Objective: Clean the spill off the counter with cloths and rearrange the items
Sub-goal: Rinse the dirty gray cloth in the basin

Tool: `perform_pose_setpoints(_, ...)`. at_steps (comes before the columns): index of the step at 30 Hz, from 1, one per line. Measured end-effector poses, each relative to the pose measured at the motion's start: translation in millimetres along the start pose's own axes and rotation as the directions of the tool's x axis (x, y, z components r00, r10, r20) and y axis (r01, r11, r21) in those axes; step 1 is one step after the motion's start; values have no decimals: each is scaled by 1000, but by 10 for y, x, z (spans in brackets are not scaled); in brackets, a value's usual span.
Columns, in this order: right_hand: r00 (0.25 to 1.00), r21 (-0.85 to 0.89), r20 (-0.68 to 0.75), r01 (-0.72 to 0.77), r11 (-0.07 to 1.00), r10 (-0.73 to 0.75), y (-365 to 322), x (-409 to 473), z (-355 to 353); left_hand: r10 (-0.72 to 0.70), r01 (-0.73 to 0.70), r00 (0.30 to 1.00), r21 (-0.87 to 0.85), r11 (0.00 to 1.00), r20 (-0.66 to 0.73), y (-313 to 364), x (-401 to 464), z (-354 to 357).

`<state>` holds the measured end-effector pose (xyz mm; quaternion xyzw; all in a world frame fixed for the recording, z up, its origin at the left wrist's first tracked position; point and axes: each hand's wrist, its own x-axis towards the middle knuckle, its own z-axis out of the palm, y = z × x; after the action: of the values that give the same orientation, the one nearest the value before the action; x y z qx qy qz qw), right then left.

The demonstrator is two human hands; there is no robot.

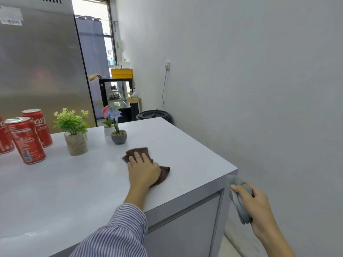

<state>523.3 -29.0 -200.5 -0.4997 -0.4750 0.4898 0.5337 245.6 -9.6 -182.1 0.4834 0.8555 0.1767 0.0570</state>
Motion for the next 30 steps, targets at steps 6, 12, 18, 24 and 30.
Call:
perform_pose_setpoints(6, 994, 46, -105, -37, 998, 42, 144, 31, -349, 356, -354, 931, -37, 934, 79, 950, -30, 361)
perform_pose_setpoints(12, 981, 100, -160, -96, 990, 111, 395, -47, -233, 548, -535, 817, -117, 837, 180, 1206, -497, 380)
perform_pose_setpoints(18, 975, 144, -33, -213, 966, 220, 632, -187, 251, 268, -265, 958, -42, 963, 104, 126, -554, 31)
perform_pose_setpoints(24, 963, 149, 11, -269, 952, 270, 700, -368, 374, -104, 105, 994, 46, 993, -39, -761, -207, -265)
perform_pose_setpoints(30, 930, 165, -71, -346, 923, 361, 885, -483, 101, 25, -29, 994, 28, 999, 104, -227, -107, -164)
